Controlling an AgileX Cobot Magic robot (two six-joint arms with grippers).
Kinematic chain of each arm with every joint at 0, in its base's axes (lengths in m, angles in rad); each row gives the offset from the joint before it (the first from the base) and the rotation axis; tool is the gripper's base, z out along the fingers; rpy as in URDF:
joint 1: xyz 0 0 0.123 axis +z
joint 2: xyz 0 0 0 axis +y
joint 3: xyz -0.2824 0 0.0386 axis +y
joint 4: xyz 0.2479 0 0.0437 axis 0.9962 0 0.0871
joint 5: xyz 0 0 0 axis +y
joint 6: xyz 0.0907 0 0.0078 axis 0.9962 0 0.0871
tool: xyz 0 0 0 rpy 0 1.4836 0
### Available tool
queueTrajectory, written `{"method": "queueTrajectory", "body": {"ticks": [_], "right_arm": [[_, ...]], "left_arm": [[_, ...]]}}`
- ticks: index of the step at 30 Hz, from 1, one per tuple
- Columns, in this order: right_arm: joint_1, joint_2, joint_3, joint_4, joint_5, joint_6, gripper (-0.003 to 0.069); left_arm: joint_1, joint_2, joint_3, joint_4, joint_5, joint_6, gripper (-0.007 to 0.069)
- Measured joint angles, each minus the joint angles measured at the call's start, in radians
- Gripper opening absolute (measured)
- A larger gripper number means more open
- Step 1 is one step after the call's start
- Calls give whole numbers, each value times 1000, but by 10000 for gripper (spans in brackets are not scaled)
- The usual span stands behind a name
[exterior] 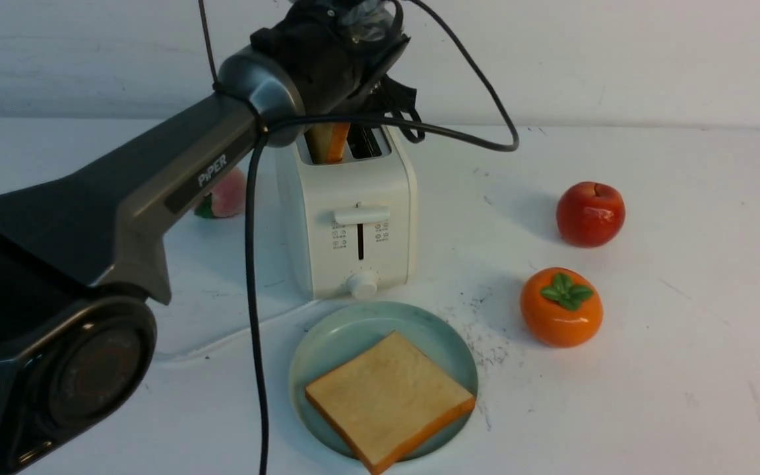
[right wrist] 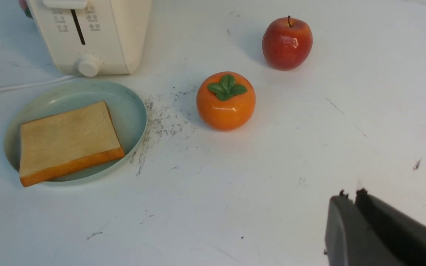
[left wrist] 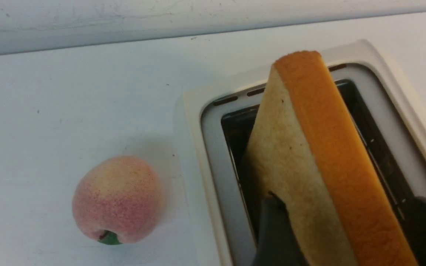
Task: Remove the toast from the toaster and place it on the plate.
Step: Use the left arm to take out a slice of bread, then use the left arm to put a slice of bread into the empty plate
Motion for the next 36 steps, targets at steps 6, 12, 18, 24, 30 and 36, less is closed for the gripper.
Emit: {"method": "queueTrajectory", "body": {"ticks": [6, 12, 18, 24, 30, 36], "right_arm": [[0, 0, 0, 0, 0, 0, 42], [0, 1, 0, 0, 0, 0, 49], [0, 1, 0, 0, 0, 0, 53], [0, 1, 0, 0, 0, 0, 54], [0, 2, 0, -1, 0, 0, 60], [0, 2, 0, -4, 6, 0, 63]], "left_arm": [[0, 39, 0, 72, -1, 0, 234], [0, 44, -8, 83, -2, -1, 118], [1, 23, -80, 78, 10, 16, 118], [-18, -118, -241, 42, 86, 24, 118], [-122, -355, -311, -166, 304, 233, 118], [-145, -494, -197, -362, 304, 360, 118]]}}
